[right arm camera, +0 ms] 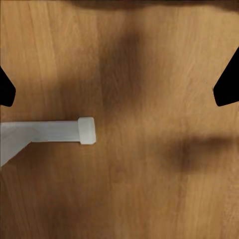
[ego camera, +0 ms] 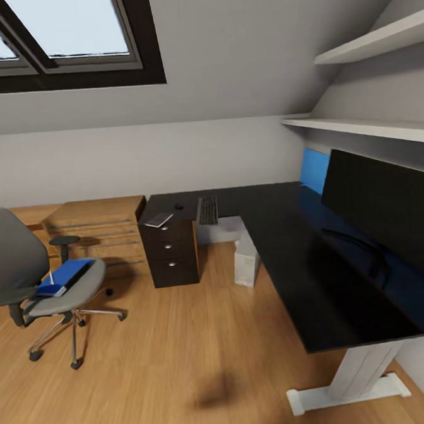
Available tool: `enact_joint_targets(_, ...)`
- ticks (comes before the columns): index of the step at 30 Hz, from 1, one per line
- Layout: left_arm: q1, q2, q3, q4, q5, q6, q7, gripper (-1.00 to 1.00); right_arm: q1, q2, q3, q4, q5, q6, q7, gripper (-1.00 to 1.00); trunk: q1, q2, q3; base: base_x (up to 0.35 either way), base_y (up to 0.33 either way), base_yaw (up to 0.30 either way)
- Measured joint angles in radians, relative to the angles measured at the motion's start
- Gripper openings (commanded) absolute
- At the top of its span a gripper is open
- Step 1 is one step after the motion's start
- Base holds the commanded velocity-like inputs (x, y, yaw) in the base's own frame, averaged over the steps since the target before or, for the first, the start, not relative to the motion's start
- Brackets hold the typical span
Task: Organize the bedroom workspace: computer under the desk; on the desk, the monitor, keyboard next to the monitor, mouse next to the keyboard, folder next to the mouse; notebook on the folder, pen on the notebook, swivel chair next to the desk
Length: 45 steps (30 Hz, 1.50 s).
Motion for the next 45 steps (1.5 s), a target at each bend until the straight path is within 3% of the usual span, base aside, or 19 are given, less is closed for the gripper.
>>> enact_joint_targets(25,-0.001,-0.004,0.001,0.002,0.003,0.001,0.004,1.00,0.000,0.000,0.000,-0.001,-0.002,0.000,-0.001,1.00,0.000,0.000,0.000,0.301,0.210,0.000)
enact_joint_targets(28,-0.001,-0.005,0.001,-0.002,0.002,-0.001,0.004,1.00,-0.001,-0.013,-0.005,-0.043,-0.007,-0.008,-0.002,1.00,0.000,0.000,0.000,0.301,0.209,0.000)
enact_joint_targets(31,0.000,-0.006,0.001,-0.038,0.002,0.000,0.006,1.00,-0.001,-0.018,-0.012,-0.166,-0.025,-0.006,-0.002,1.00,0.000,0.000,0.000,0.304,0.196,0.000)
enact_joint_targets(35,0.000,-0.006,0.001,-0.142,0.001,0.012,0.007,1.00,-0.007,0.015,-0.015,-0.327,-0.035,0.003,0.001,1.00,0.000,0.000,0.000,0.309,0.182,0.000)
enact_joint_targets(37,-0.002,-0.006,0.000,-0.222,0.000,0.057,0.006,1.00,-0.032,0.034,-0.015,-0.390,-0.042,0.034,0.001,1.00,0.000,0.000,0.000,0.312,0.174,0.000)
enact_joint_targets(38,-0.003,-0.006,0.000,-0.270,0.000,0.100,0.006,1.00,-0.058,0.040,-0.016,-0.419,-0.055,0.066,0.003,1.00,0.000,0.000,0.000,0.314,0.165,0.000)
enact_joint_targets(39,-0.008,-0.007,0.000,-0.362,-0.002,0.202,0.008,1.00,-0.104,0.044,-0.017,-0.462,-0.114,0.149,0.006,1.00,0.000,0.000,0.000,0.315,0.161,0.000)
enact_joint_targets(40,-0.013,-0.007,0.000,-0.408,-0.001,0.245,0.009,1.00,-0.127,0.044,-0.016,-0.479,-0.146,0.188,0.008,1.00,0.000,0.000,0.000,0.316,0.154,0.000)
enact_joint_targets(42,-0.034,-0.009,-0.001,-0.554,0.000,0.383,0.013,1.00,-0.178,0.043,-0.016,-0.551,-0.259,0.342,0.044,1.00,0.000,0.000,0.001,0.319,0.130,0.000)
enact_joint_targets(45,-0.049,-0.010,-0.001,-0.702,0.000,0.490,0.015,1.00,-0.205,0.040,-0.027,-0.670,-0.379,0.498,0.135,1.00,0.000,0.000,0.000,0.326,0.072,0.000)
